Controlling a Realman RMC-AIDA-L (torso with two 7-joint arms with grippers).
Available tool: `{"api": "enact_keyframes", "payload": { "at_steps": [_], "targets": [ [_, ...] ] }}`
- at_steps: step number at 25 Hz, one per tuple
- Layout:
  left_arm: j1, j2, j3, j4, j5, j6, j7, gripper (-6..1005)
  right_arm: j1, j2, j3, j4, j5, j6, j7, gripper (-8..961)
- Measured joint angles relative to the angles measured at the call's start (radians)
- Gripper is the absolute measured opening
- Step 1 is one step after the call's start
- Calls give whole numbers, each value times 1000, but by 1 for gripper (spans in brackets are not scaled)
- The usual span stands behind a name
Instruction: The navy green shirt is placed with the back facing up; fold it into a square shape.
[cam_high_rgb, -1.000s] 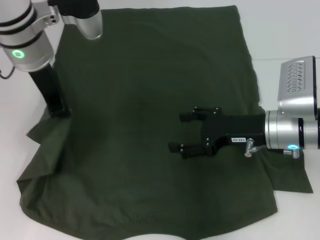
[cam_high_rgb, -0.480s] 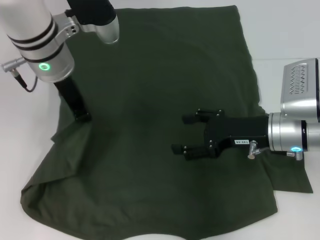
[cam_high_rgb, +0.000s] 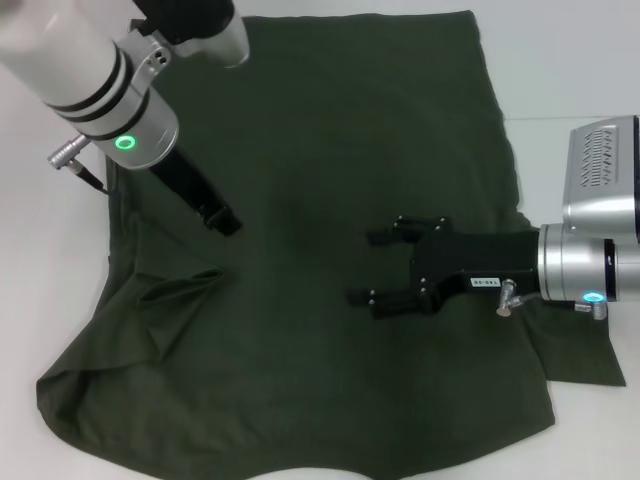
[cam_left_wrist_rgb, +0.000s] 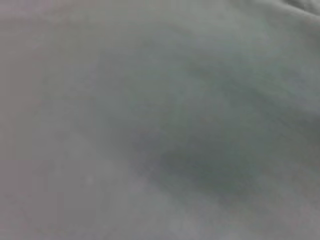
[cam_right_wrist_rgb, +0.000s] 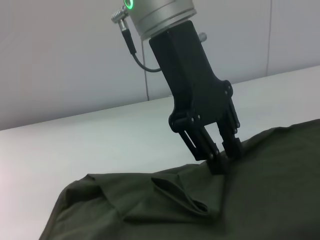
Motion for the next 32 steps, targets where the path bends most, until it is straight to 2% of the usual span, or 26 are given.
{"api": "enact_keyframes", "payload": {
  "at_steps": [2,5,9,10,12,15,17,19,23,32],
  "targets": [
    [22,-3,-25,31,-1,-6,-2,245,0,0,2,0,0,3,3,946],
    [68,-2,-108,93,-19,3,5,353,-3,0,4,-2,5,6,5,946],
    [151,15,-247,115,-164,19,81,506,-5,-1,25,-3,11,13,5,946],
    [180,22,-282,107,-232,26,118,544,-5,-1,36,-4,11,15,5,946],
    [220,40,-324,80,-334,36,162,757,-4,-2,59,-4,11,15,5,946],
    [277,81,-359,-12,-508,44,195,866,0,-3,104,-5,12,17,10,946],
    [302,99,-379,-59,-573,40,191,939,1,-4,124,-6,17,17,11,946],
    [317,108,-411,-97,-601,36,171,939,1,-5,131,-7,24,17,9,947],
    [337,109,-453,-122,-598,24,96,939,1,-5,133,-7,34,22,5,947],
    [362,109,-455,-126,-515,8,-79,939,5,-9,125,-10,34,12,1,947]
  ]
}}
